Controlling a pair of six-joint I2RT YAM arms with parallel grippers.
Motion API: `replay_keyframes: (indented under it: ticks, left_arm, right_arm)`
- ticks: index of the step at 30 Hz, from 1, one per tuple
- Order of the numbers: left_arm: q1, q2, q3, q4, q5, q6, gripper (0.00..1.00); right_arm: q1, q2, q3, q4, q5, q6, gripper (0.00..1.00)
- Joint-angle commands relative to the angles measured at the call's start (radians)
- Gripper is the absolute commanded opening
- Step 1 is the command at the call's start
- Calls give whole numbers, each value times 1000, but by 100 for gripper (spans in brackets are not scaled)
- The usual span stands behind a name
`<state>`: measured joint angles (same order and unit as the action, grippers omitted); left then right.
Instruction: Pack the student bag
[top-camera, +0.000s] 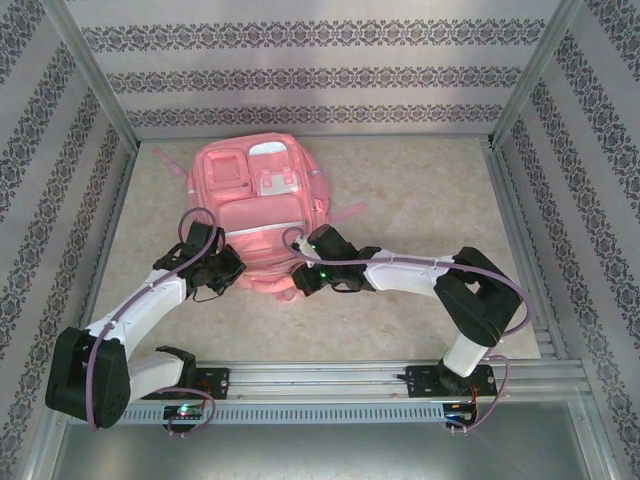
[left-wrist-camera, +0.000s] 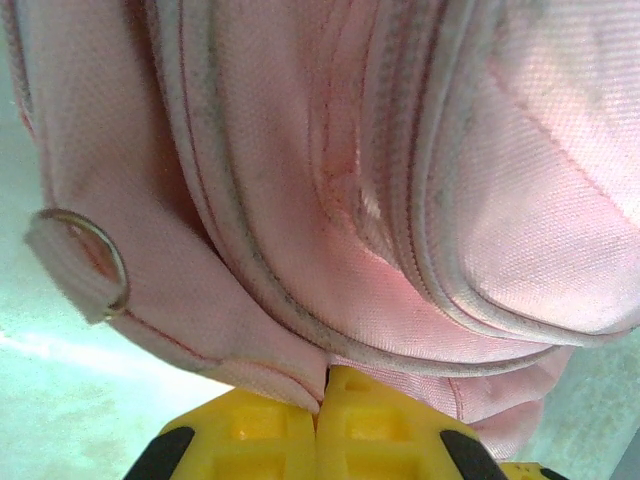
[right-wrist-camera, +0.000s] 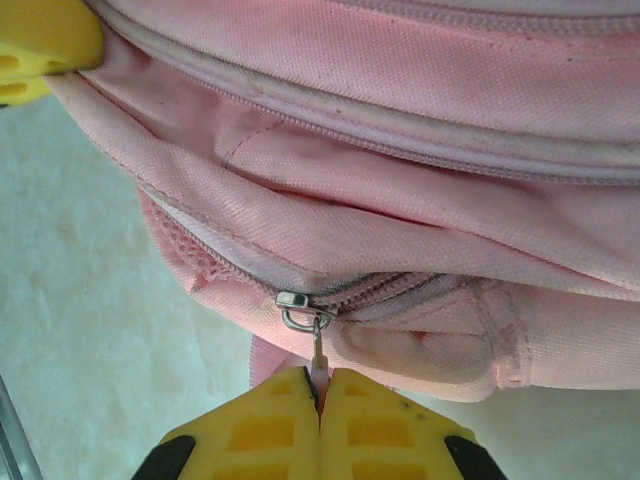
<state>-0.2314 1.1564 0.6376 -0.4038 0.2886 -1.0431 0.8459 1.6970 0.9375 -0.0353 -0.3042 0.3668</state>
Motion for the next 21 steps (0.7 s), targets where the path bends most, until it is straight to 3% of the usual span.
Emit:
replay_keyframes:
  ticks: [1,8,13,21]
  left_arm:
    - [38,-27,37,-76,-118,50,0]
    - [61,-66,39,-114,-140,58,0]
    - [77,-79,47,-131,-129,66,0]
    - [102,-96,57,-153,-118,82,0]
  right_arm:
    - [-38,-22,26,-260,83,-47,0]
    - [-52,-6,64,-395,99,-51,0]
    - [-64,-23,13,-365,129,1,0]
    - [-115,-110,-42,-321,75,132,0]
